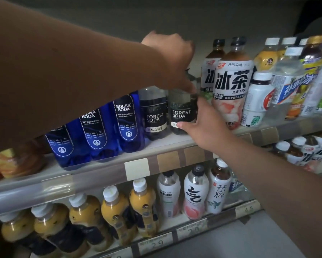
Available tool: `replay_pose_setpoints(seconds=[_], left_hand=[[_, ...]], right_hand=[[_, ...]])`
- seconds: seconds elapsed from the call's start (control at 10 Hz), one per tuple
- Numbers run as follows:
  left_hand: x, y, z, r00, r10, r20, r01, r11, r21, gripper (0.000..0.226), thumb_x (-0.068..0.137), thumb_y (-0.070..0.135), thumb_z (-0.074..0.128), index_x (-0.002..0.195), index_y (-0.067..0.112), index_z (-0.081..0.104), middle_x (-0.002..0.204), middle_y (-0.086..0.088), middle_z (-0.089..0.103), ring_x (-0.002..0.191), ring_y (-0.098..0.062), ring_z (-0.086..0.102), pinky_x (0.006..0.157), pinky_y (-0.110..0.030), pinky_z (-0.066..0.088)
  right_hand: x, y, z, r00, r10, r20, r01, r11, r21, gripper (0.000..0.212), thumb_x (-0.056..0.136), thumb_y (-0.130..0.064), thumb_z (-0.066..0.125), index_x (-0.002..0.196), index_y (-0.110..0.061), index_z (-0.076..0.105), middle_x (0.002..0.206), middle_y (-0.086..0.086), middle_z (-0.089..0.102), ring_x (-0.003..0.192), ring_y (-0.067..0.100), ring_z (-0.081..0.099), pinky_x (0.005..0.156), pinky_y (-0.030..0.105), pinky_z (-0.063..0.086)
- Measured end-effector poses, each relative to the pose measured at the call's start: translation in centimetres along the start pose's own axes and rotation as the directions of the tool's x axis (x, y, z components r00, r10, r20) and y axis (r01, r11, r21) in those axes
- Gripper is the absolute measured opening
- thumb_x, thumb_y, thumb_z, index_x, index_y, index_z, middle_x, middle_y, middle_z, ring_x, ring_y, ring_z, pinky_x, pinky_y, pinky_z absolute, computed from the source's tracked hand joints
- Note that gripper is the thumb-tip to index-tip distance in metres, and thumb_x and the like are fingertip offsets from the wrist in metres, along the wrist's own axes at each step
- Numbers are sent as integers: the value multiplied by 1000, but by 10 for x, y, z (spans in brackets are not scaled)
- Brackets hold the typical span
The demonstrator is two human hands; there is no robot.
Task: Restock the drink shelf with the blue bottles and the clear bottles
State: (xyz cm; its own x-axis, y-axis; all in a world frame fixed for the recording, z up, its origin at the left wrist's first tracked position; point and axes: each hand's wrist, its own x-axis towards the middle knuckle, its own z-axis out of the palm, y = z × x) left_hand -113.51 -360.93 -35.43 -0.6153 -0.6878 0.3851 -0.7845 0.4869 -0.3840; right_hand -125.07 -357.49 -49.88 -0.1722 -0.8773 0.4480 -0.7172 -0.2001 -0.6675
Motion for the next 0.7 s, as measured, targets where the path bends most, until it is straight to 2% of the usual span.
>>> replay_pose_setpoints(seconds=[0.1, 0.2, 0.3, 0.4, 0.5, 0.6, 0.7], left_hand=[[2, -2, 6, 1000, 29, -7, -28, 997, 72, 77, 71, 79, 60, 116, 17, 51, 74, 2, 50, 72, -26, 54, 82, -42, 40], [2, -2, 13, 999, 29, -20, -27, 995, 94, 79, 74, 78, 58, 123, 17, 47, 74, 2, 49, 78, -28, 54, 93, -47, 41], [4, -4, 19, 1000, 13, -18, -11, 995, 95, 77, 77, 77, 55, 125, 18, 44, 67, 5, 42, 77, -28, 52, 97, -48, 39], [5, -5, 21, 1000, 10, -11, -9, 997, 71, 78, 78, 77, 54, 128, 19, 42, 67, 5, 42, 78, -28, 52, 95, -48, 41], [6, -4, 21, 1000, 17, 4, -17, 999, 40, 78, 78, 76, 56, 129, 19, 41, 69, 4, 44, 80, -28, 52, 91, -47, 41], [3, -5, 24, 1000, 9, -18, -7, 997, 82, 74, 79, 77, 53, 126, 21, 46, 77, 2, 51, 82, -27, 50, 96, -48, 38], [-4, -2, 23, 987, 37, -158, -25, 997, 76, 60, 88, 71, 43, 111, 18, 58, 92, -7, 60, 86, -28, 50, 93, -44, 39]], right_hand=[[1, 3, 8, 1000, 3, 17, -3, 1000, -27, 52, 84, -19, 78, 127, -15, 49, 119, 1, 65, 98, 13, 57, 82, 26, 40], [3, 5, 11, 1000, 13, 29, -12, 999, -39, 52, 86, -19, 76, 129, -15, 47, 120, 1, 66, 101, 15, 60, 82, 26, 41], [7, 8, 12, 999, 6, 44, -4, 998, -65, 52, 87, -22, 75, 130, -14, 47, 119, 2, 68, 101, 17, 62, 81, 24, 42], [10, 9, 13, 999, -7, 46, 13, 989, -148, 46, 88, -28, 73, 124, -11, 50, 102, 3, 69, 87, 19, 62, 60, 20, 41], [11, 15, 11, 999, -26, 41, 34, 979, -201, 42, 88, -34, 73, 117, -9, 55, 80, -4, 59, 70, 15, 57, 52, 18, 36], [8, 17, 14, 999, -35, 34, 42, 972, -230, 41, 87, -38, 73, 111, -8, 62, 80, -3, 59, 71, 17, 57, 53, 22, 37], [3, 13, 5, 999, -45, 12, 47, 972, -229, 38, 86, -40, 74, 105, -9, 65, 84, 0, 63, 76, 18, 58, 54, 22, 36]])
